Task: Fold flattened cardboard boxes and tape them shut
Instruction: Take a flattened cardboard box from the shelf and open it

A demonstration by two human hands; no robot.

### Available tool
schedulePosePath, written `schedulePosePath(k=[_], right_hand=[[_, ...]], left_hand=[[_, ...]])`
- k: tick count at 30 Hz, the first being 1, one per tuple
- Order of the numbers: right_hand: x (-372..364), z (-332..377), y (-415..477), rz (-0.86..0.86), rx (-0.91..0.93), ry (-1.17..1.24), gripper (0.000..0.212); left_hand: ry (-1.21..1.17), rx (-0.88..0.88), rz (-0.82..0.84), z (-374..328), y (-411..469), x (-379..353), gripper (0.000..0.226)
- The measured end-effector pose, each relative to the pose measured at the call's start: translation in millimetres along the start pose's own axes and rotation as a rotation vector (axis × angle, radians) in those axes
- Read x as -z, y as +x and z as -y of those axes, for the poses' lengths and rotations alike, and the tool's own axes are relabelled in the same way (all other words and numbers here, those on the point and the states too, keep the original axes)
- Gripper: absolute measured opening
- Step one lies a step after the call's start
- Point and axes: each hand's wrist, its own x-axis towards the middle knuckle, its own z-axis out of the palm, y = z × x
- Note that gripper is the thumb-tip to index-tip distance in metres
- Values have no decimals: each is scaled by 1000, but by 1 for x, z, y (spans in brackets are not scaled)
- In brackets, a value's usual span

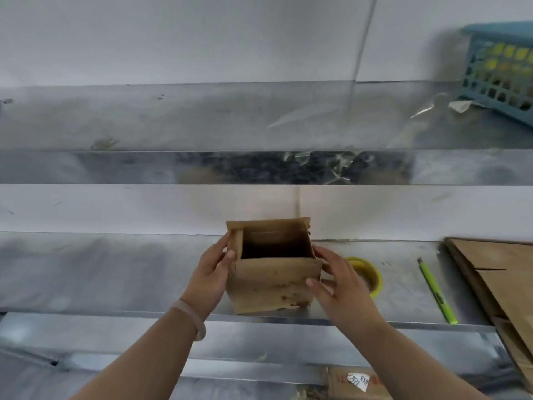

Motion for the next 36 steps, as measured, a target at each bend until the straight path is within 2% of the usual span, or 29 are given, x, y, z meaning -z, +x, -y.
schedulePosePath(k=[3,7,11,14,17,20,22,25,27,29,31,33,35,36], right_hand=[[-6,-1,0,-42,35,-41,59],[-4,-3,3,-126,2,-73,48],[7,-6,3,-144,-14,-172,45],[15,-11,5,-139,-61,-212,45],[24,-15,8,-107,-64,-224,41],[30,-17,12,-46,-50,-218,42],[32,-17,17,-12,-62,-205,45],[38,-15,28,-11,-99,-210,40],[43,-14,34,-9,-122,-186,35],[47,-15,40,4,-170,-111,54],[52,-17,46,52,-167,-69,89],[57,-20,55,141,-106,-110,109],[62,-22,65,216,-62,-155,116],[63,-22,68,237,-57,-162,116]], left_hand=[[63,-41,48,6,7,-1,35],[119,-105,125,8,18,-8,26],[58,-123,277,11,23,-13,40],[-8,-153,360,18,23,-14,42],[78,-292,352,23,19,-16,57],[339,-399,310,26,19,-22,62],[404,-422,244,24,20,-30,52],[226,-318,203,12,20,-42,37],[231,-292,119,6,20,-47,27],[283,-277,55,4,23,-48,38],[248,-225,55,2,28,-46,69],[275,-215,103,0,35,-43,91],[301,-200,171,-6,41,-39,91],[324,-208,182,-8,43,-37,83]])
